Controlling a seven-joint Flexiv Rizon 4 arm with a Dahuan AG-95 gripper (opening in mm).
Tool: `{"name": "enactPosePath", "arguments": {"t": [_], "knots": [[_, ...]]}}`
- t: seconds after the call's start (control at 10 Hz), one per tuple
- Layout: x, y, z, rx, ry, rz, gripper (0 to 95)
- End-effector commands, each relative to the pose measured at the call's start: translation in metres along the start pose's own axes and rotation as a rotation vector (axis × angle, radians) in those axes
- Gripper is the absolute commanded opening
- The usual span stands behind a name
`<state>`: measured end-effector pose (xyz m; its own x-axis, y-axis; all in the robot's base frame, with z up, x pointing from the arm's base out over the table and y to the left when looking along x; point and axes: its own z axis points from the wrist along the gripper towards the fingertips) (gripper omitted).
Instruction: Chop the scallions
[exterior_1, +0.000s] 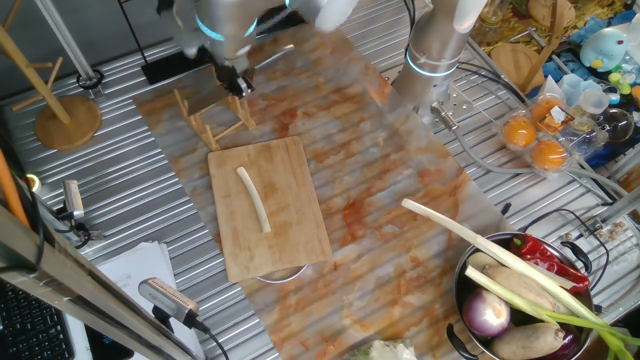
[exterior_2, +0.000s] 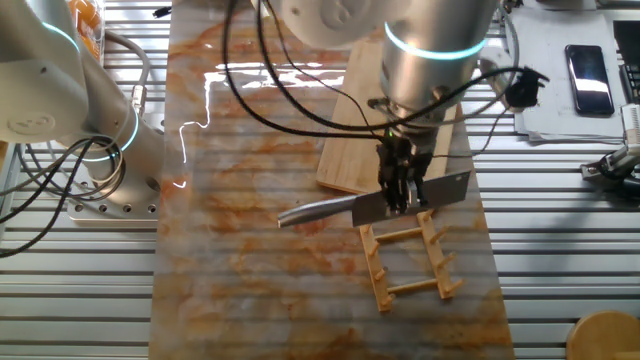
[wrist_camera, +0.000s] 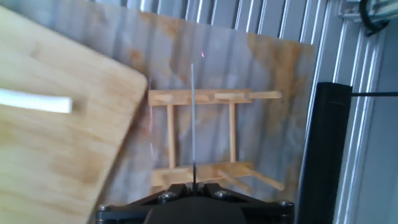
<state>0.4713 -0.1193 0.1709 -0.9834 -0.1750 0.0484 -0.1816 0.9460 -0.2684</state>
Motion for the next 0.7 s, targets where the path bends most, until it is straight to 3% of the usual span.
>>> {"name": "enactPosePath", "arguments": {"t": [0.1, 0.5, 0.6, 0.7], "knots": [[-0.01, 0.011, -0.024, -0.042, 0.0, 0.018, 0.0], [-0.035, 0.03, -0.053, -0.21, -0.02, 0.087, 0.0], [-0.041, 0.034, -0.056, -0.245, -0.018, 0.105, 0.0], [-0.047, 0.041, -0.057, -0.258, -0.005, 0.113, 0.0]]}}
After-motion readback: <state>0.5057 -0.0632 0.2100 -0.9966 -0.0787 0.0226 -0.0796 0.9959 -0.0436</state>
